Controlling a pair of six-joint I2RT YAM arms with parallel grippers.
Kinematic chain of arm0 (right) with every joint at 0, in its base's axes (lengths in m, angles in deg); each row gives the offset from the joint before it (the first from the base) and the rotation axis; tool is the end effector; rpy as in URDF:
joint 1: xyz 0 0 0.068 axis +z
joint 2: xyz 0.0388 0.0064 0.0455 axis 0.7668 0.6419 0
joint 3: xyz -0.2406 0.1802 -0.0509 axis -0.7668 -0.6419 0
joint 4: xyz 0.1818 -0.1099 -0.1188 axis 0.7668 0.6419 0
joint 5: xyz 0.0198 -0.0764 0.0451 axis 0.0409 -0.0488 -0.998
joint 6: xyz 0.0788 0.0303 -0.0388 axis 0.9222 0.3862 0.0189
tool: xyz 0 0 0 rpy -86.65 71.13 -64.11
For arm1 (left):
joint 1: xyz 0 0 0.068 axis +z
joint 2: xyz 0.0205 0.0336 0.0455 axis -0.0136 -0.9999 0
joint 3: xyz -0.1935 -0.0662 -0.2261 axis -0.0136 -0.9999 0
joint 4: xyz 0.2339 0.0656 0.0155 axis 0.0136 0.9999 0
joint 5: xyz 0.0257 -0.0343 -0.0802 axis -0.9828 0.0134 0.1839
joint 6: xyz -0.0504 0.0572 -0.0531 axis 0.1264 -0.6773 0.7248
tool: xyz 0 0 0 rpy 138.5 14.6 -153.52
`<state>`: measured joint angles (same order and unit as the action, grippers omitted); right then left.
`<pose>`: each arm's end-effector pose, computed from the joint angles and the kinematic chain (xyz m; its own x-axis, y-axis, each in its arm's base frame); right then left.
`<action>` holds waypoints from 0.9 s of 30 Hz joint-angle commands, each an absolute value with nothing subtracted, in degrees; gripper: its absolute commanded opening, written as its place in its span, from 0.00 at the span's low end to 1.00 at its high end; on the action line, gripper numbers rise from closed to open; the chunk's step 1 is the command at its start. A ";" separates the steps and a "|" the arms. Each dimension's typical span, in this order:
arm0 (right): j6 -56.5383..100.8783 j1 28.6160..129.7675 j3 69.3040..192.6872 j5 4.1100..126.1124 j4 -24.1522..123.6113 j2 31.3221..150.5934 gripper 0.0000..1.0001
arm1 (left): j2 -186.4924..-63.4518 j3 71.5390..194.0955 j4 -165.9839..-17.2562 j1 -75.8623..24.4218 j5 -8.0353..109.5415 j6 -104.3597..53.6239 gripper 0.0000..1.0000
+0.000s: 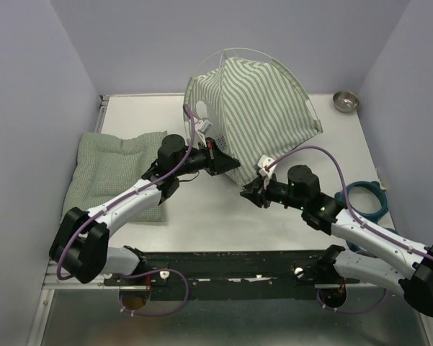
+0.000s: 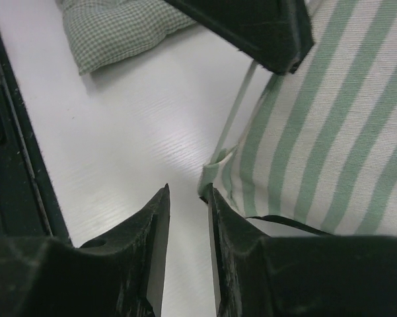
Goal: Set up the pet tent
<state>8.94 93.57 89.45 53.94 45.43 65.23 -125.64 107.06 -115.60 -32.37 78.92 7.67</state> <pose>0.1477 0.1774 0.2858 -0.1198 -0.2594 -0.9583 -0.8936 0.4488 -0.0098 0.2368 -0.2141 0.3333 -0.6947 -0.2212 -0.6844 0.6297 0.2729 -0.7273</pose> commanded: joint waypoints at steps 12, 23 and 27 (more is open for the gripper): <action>8.06 93.92 91.58 57.03 44.57 67.09 0.36 | -125.85 108.55 -117.20 -33.85 77.56 7.26 0.00; 11.31 93.75 93.77 60.36 42.63 68.85 0.16 | -126.47 106.97 -113.43 -36.13 75.54 3.31 0.00; 12.98 93.40 95.08 60.36 42.81 68.41 0.12 | -127.61 105.48 -112.37 -36.75 74.22 1.03 0.00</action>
